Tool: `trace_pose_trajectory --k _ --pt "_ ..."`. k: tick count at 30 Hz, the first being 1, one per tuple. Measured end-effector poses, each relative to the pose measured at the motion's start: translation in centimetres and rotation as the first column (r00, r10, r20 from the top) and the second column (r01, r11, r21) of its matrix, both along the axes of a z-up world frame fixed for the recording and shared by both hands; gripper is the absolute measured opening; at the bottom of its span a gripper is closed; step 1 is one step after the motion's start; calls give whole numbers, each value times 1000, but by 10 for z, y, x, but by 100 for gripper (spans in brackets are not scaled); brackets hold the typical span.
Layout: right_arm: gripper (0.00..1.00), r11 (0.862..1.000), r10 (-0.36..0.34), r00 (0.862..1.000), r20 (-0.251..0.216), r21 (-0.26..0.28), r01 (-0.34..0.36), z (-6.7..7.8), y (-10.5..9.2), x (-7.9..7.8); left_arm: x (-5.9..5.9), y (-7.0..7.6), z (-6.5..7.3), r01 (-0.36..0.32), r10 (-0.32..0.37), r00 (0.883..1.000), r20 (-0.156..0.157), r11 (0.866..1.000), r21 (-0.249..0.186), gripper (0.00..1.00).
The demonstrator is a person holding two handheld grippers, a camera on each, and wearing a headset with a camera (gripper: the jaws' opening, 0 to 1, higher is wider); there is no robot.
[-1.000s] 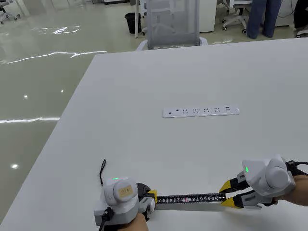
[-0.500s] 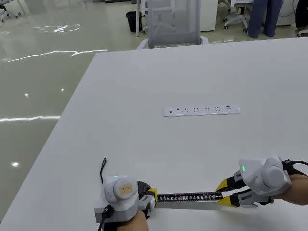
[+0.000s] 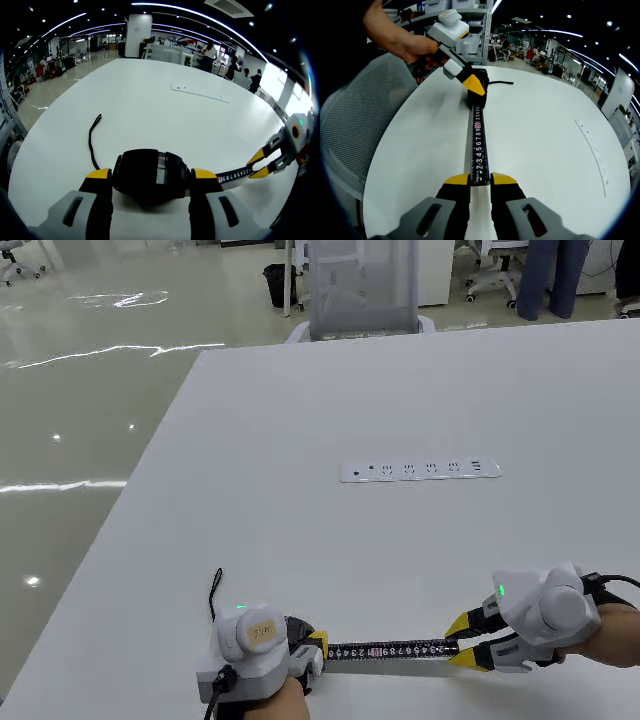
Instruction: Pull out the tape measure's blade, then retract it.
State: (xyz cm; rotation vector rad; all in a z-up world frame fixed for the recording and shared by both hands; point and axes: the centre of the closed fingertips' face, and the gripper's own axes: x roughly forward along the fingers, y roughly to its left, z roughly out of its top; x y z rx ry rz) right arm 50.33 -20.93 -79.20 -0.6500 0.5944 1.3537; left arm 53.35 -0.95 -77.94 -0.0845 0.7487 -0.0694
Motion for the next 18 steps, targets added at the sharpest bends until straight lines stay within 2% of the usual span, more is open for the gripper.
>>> trace_pose_trajectory --k 18 --pt "14 1000 2 1000 -3 5 -2 0 8 2 1 0 0 2 -2 1000 1 1000 -2 58"
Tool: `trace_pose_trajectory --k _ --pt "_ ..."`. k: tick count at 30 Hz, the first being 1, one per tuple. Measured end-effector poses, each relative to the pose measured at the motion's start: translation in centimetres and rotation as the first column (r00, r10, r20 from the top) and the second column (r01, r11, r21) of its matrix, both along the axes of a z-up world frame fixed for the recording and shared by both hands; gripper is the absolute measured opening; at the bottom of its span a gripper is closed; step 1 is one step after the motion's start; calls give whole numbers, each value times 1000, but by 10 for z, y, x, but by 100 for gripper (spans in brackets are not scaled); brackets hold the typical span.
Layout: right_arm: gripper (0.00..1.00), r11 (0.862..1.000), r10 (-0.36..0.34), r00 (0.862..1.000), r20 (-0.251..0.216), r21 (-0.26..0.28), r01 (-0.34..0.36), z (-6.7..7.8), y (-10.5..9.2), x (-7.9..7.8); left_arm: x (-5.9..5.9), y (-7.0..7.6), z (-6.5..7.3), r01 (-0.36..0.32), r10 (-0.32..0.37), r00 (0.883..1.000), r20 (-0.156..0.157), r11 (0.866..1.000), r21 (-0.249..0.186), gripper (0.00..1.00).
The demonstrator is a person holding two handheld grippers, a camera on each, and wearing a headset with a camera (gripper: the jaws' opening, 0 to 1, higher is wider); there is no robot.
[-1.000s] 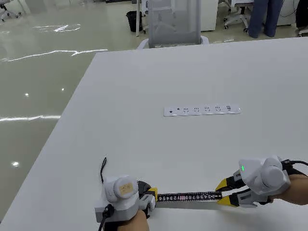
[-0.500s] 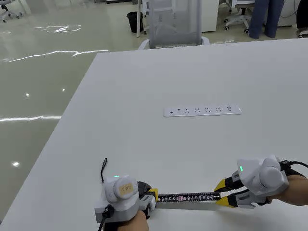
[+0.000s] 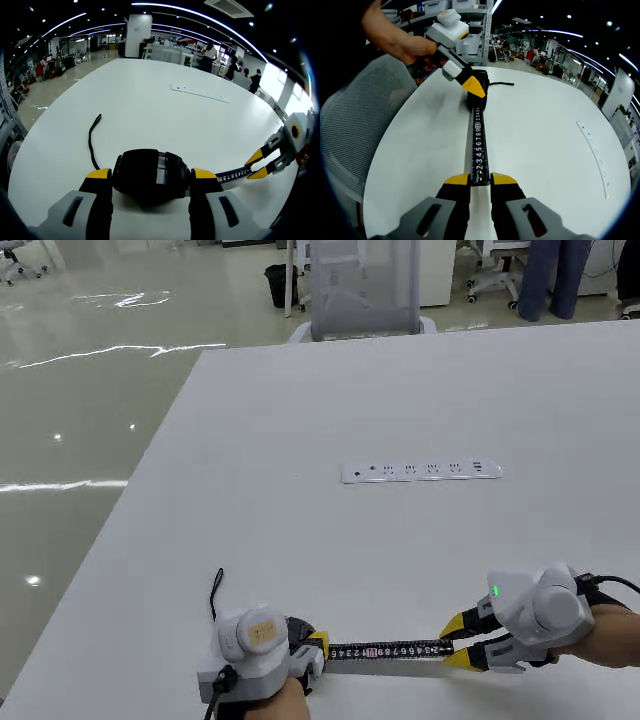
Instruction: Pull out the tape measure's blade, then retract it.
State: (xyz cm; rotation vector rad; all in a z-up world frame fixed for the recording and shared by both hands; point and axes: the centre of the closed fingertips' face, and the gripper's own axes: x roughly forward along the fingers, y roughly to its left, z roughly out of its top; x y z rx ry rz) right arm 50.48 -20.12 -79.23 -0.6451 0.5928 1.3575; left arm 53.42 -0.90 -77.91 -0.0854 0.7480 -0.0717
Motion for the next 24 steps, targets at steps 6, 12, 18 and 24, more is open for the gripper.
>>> trace_pose_trajectory --k 6,12,18,24 --pt "14 1000 0 1000 -1 -1 0 -1 2 -1 -1 0 0 3 -3 1000 -2 1000 2 57" --pt "14 1000 -2 1000 -1 -1 2 -2 3 -1 -1 -1 -1 5 -5 1000 -3 1000 6 57" --pt "14 1000 -5 1000 0 4 5 -1 6 -1 -1 -1 -1 5 -5 1000 -3 1000 4 57" --pt "14 1000 -3 1000 0 8 3 -1 9 0 0 -1 -1 6 -6 1000 -3 1000 4 57"
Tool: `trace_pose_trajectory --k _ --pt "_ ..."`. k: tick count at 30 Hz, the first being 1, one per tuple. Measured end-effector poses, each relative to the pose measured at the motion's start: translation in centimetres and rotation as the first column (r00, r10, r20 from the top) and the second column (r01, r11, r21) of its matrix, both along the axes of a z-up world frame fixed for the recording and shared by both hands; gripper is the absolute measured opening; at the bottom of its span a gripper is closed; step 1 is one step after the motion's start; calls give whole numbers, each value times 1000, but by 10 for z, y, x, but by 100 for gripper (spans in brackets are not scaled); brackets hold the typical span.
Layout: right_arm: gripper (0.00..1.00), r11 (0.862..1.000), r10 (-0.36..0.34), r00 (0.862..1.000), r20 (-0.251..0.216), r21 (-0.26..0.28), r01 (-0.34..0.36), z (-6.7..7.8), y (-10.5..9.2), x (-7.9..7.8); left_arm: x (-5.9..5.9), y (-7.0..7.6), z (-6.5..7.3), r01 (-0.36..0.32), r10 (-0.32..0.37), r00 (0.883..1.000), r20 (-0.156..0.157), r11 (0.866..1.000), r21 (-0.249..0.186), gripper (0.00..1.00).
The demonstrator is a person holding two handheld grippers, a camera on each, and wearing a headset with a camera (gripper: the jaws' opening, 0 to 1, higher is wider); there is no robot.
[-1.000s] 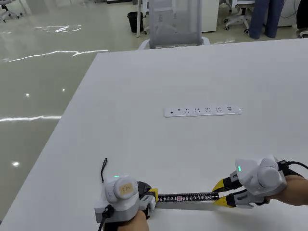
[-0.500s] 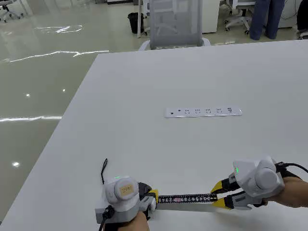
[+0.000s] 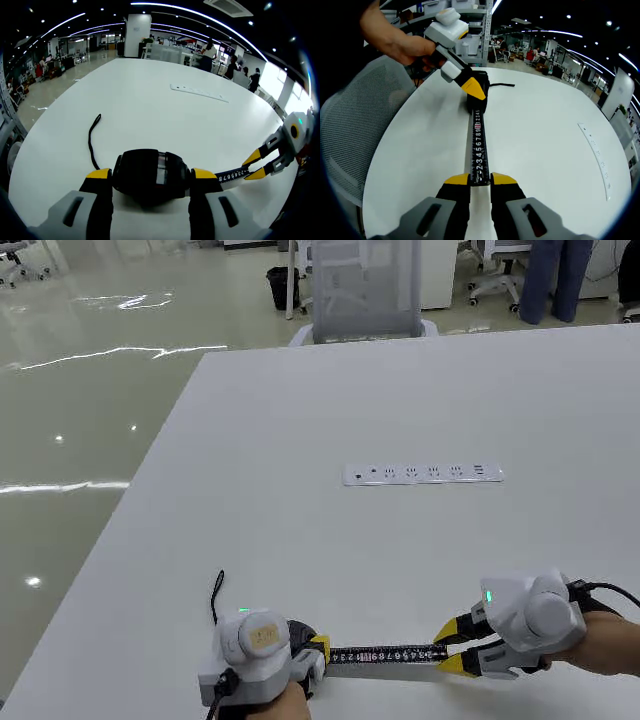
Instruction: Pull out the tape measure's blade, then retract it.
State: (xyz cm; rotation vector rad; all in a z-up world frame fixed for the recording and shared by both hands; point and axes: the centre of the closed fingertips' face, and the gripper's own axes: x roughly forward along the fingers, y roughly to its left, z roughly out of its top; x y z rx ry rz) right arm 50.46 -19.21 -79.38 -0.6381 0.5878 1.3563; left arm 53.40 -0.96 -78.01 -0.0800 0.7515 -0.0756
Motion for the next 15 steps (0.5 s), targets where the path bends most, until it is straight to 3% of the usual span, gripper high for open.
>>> trace_pose_trajectory --k 15 --pt "14 1000 4 1000 1 12 -4 0 11 2 0 0 0 1 -1 1000 -1 1000 -9 57"
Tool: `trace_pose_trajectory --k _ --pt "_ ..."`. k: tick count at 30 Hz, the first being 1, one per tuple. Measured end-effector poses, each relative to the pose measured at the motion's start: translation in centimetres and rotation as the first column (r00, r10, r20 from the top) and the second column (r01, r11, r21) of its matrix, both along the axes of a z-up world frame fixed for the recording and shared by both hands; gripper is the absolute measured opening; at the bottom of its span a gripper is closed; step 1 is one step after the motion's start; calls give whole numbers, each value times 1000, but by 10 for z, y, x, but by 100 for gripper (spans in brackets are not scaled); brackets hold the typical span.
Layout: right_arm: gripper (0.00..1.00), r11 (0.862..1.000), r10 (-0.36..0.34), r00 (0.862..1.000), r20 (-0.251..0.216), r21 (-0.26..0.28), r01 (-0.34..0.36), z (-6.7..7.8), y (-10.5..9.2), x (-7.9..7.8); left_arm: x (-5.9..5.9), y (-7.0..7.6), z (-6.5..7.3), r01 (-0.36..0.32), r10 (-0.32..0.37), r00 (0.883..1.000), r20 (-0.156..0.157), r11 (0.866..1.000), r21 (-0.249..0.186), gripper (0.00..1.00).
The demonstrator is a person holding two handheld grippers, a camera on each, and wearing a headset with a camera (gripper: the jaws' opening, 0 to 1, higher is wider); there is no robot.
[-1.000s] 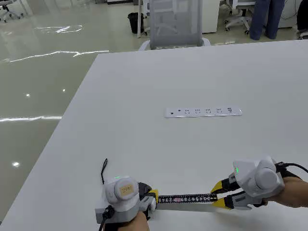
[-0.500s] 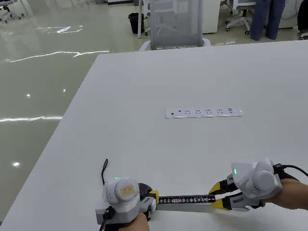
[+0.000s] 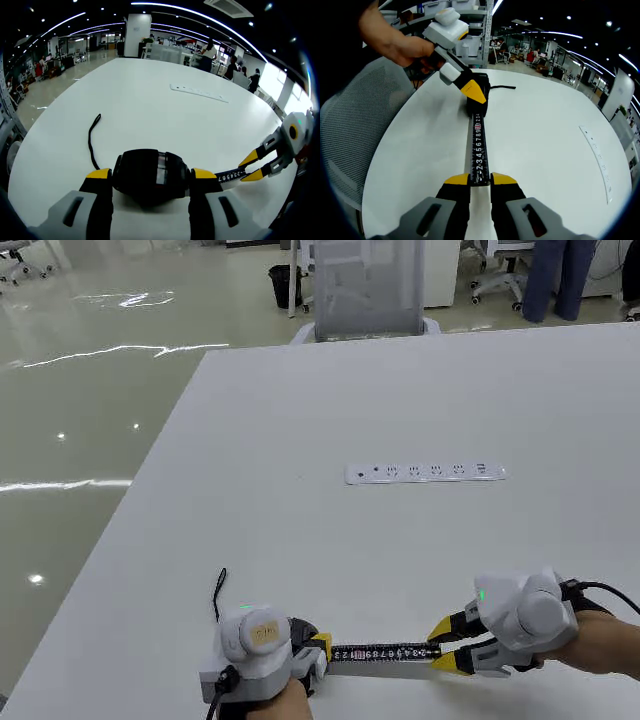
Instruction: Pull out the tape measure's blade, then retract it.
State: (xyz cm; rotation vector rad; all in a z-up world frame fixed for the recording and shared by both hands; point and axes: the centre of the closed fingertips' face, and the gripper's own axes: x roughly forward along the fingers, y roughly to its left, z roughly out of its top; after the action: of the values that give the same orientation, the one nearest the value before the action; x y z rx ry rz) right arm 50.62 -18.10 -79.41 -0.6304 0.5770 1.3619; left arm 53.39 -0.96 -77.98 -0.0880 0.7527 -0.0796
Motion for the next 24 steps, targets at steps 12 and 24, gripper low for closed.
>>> trace_pose_trajectory --k 12,24 --pt "14 1000 2 1000 -4 8 -2 -1 10 1 0 1 0 0 0 1000 -1 1000 -1 57" --pt "14 1000 3 1000 -3 9 -3 -1 14 0 -1 0 0 0 0 1000 -3 1000 -3 57"
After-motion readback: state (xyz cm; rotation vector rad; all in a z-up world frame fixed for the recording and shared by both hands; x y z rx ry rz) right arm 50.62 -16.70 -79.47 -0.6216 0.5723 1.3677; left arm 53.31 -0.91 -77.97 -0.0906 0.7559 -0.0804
